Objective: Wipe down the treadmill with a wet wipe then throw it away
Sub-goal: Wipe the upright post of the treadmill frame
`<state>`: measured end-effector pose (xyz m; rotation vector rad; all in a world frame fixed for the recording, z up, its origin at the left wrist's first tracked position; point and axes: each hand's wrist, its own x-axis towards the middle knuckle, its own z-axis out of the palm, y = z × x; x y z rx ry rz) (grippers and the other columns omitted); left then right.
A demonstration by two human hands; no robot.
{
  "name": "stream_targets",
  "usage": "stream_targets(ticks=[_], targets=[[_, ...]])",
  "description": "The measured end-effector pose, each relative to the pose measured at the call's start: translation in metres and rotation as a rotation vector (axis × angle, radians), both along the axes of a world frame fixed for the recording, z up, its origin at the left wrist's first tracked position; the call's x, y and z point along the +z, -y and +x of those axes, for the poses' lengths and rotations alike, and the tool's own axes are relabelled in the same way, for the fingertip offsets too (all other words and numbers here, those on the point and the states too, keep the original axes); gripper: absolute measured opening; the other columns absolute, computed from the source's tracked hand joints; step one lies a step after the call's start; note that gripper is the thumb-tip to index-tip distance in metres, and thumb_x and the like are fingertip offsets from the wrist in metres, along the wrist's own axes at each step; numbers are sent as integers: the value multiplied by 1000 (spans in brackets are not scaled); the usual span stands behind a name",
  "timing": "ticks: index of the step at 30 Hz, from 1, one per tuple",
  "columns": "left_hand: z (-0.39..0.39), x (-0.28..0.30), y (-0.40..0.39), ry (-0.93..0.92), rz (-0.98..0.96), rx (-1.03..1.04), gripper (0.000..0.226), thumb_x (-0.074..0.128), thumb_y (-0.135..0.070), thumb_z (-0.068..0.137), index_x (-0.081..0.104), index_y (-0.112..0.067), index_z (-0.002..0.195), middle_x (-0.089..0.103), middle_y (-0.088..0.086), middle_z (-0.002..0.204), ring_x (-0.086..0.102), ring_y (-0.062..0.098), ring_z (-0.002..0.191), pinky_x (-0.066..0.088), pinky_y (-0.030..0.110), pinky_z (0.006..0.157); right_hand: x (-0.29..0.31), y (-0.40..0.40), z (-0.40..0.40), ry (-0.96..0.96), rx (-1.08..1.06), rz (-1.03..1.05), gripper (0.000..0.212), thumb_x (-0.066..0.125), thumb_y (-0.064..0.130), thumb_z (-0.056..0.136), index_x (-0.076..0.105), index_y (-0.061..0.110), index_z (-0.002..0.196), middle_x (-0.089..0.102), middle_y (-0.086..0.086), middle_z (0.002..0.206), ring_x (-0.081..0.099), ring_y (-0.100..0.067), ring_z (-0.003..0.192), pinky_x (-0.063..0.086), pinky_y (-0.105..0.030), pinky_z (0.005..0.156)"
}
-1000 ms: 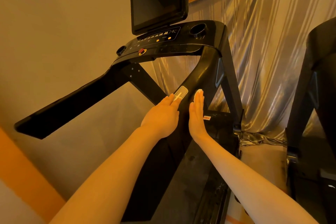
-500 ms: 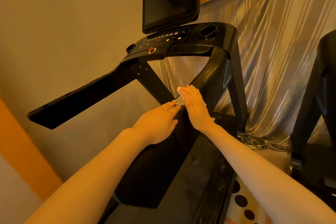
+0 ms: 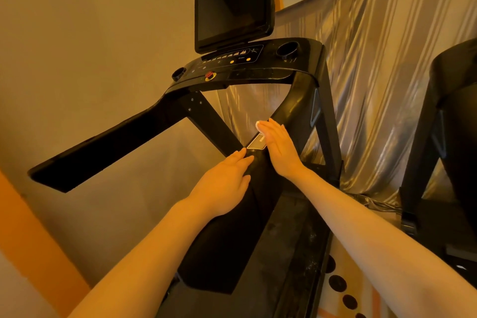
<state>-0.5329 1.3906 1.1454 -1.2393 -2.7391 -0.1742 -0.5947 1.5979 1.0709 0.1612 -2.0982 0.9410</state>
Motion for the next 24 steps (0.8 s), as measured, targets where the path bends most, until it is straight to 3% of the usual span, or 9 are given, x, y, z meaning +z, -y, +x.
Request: stream_targets(ticks=[2,5,9,17,20,22,24], targets=[[0,0,-1,6,8,6,51,38,-29,105,22,-27,154,11,-8,163,15,11,148,21,25,116,1,2,-2,5,-16,-13,58,17,40,102,46,13,144,43,-3,151,23,-16,147,9,-41,123],[-1,-1,-1,18,19,7,51,39,-29,105,23,-27,154,12,-8,163,16,12,148,22,25,115,-3,9,2,1,1,-49,67,12,49,98,44,14,145,40,0,153,20,-13,148,4,-32,123],[-1,-1,-1,21,28,7,51,39,-29,105,24,-26,153,13,-8,163,17,12,148,22,25,115,-12,23,14,-26,62,-86,63,15,52,101,39,18,147,31,7,155,15,-4,147,3,-28,121],[1,0,-2,18,32,10,51,40,-28,104,25,-26,153,14,-6,162,17,14,148,22,29,117,-18,53,36,-72,170,-259,81,16,70,95,33,13,149,28,-3,159,15,-17,150,8,-43,123],[2,0,-2,14,32,16,51,39,-28,105,25,-26,153,15,-6,162,17,15,148,21,30,118,-17,58,40,-61,159,-294,87,15,74,92,27,11,151,21,-4,161,9,-16,150,7,-40,124],[2,0,-2,15,33,19,50,39,-29,105,25,-25,153,15,-5,162,17,16,149,22,31,118,-17,63,45,-66,173,-349,75,21,66,96,25,15,151,20,-3,161,11,-14,150,10,-36,123],[2,0,-3,16,32,22,50,39,-29,105,25,-25,153,16,-5,162,17,16,148,22,32,118,-20,66,51,-82,157,-392,57,27,46,101,27,18,150,25,-2,160,19,-12,148,17,-37,122]])
